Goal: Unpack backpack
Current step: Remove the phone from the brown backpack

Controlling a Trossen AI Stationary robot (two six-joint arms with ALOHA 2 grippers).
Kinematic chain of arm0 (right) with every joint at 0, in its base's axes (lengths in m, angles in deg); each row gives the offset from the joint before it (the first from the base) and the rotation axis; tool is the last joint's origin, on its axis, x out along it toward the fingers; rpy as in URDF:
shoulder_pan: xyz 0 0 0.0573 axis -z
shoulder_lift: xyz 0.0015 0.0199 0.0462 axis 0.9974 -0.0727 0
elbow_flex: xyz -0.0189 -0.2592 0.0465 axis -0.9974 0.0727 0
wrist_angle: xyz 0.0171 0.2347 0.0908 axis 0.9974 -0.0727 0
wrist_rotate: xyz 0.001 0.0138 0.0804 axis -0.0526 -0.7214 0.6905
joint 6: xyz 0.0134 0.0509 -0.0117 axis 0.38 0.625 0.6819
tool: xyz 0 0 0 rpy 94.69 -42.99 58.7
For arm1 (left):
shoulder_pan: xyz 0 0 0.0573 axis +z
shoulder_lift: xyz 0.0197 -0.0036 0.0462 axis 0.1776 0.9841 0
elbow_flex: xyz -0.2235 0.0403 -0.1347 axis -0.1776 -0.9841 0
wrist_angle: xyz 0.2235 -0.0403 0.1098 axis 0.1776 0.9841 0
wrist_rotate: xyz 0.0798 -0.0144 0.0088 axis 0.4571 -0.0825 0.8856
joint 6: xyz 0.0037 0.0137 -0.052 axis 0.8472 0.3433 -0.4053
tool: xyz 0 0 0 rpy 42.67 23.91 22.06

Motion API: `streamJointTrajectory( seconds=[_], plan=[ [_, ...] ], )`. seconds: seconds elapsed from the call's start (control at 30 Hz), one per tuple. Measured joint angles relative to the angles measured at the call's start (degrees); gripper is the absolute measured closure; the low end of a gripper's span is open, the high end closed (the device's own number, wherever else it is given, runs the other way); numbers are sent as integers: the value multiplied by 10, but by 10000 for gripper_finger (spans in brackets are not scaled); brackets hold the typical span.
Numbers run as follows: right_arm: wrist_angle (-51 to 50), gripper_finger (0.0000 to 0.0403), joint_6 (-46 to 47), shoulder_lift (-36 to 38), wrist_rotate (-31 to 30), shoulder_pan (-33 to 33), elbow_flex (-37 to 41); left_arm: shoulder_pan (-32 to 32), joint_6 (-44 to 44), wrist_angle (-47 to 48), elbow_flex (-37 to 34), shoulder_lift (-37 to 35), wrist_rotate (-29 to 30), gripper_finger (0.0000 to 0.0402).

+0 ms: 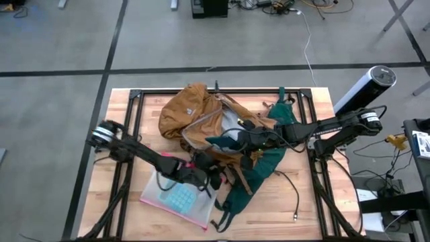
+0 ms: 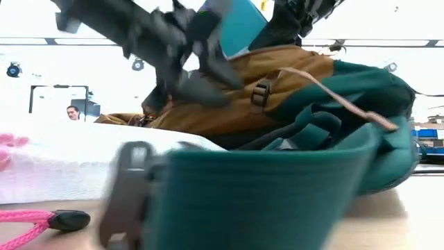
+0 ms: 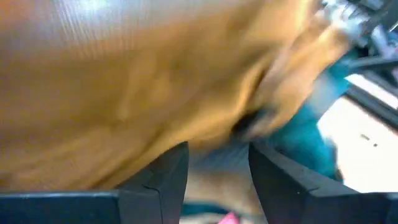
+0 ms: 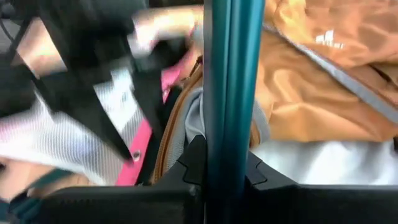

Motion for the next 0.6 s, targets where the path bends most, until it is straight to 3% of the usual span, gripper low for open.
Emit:
streamJointTrajectory(
  seconds=[0.13,0.2,0.3,0.43,0.6],
  plan=[
    [-2,393,7,0,0,0,14,-19,102,-5,0,-57,129,245],
    [-1,393,11,-1,0,0,18,-15,129,-1,-1,-65,155,245],
    [3,393,11,-1,-1,0,19,7,131,9,-15,-55,149,245],
    [18,389,11,-1,-2,0,19,35,69,30,-26,-23,134,244],
    [25,368,16,-6,-2,1,20,54,15,35,-37,24,82,244]
  ],
)
